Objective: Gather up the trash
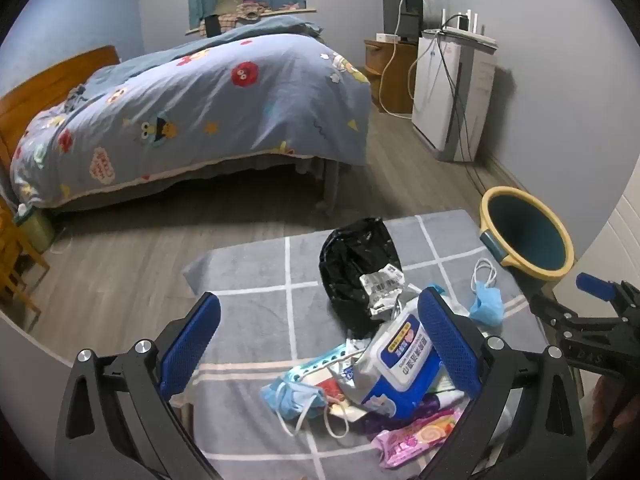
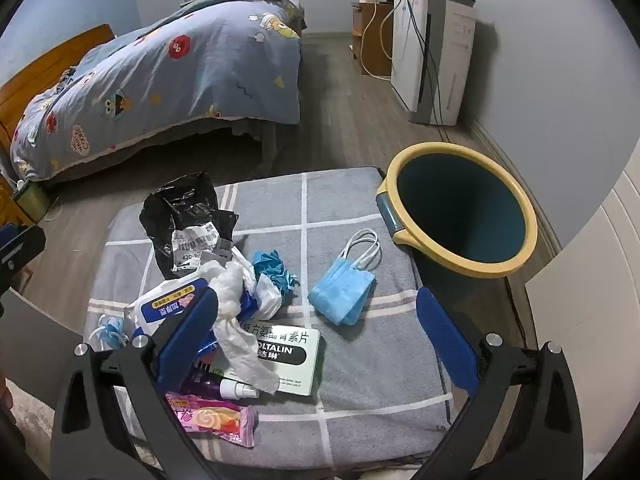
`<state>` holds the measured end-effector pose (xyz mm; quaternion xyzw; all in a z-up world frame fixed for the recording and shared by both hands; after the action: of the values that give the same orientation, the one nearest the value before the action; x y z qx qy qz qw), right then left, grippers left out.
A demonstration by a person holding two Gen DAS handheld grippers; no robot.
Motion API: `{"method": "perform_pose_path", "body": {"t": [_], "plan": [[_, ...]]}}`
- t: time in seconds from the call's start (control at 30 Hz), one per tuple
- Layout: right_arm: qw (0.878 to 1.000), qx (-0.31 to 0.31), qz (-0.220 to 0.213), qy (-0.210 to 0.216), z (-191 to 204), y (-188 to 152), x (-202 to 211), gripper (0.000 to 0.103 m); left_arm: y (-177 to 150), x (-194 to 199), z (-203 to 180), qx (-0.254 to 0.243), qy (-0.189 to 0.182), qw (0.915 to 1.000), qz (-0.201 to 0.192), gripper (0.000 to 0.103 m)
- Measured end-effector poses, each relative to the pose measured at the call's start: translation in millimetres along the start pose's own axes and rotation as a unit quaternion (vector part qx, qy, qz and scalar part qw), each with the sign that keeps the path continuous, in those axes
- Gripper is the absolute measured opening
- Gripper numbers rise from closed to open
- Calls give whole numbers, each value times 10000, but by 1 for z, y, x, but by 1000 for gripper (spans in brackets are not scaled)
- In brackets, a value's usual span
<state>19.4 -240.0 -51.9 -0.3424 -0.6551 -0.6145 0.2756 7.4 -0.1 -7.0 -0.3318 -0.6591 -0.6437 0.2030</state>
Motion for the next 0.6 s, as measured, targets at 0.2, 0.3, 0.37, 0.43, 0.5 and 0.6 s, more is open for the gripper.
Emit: {"method": "perform_pose_path", "body": {"t": [0.2, 0.3, 0.37, 0.43, 0.5, 0.6], "plan": [[10000, -34, 42, 49, 0, 0, -1, 98, 1, 0, 4, 146, -24, 9999, 11, 98], [10000, -51, 15, 20, -2, 0, -2, 98, 1, -1, -2, 50, -40, 10000, 36, 98], [10000, -43, 28, 25, -2, 1, -4, 98, 1, -1, -4, 56, -41, 10000, 35, 98], [10000, -24, 28, 35, -2, 1, -3, 98, 1, -1, -5, 59, -43, 10000, 41, 98], [10000, -31, 17, 29, -2, -1, -3, 98, 1, -3, -4, 55, -50, 10000, 38, 98], [10000, -32, 17, 28, -2, -1, -3, 98, 1, -2, -4, 59, -62, 10000, 44, 98]]}}
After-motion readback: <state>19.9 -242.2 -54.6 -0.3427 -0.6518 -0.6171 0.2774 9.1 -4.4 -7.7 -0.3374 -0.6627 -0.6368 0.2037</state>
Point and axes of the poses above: each gripper's, at about its wrist camera, not at the fingertips, and x roughly against the way its jaws point, z to its left, y to its top, the point moved 1 cm from there along -x, roughly the way its jaws point, and after that the axes turned 11 degrees about -y, right-handed, at the moved point
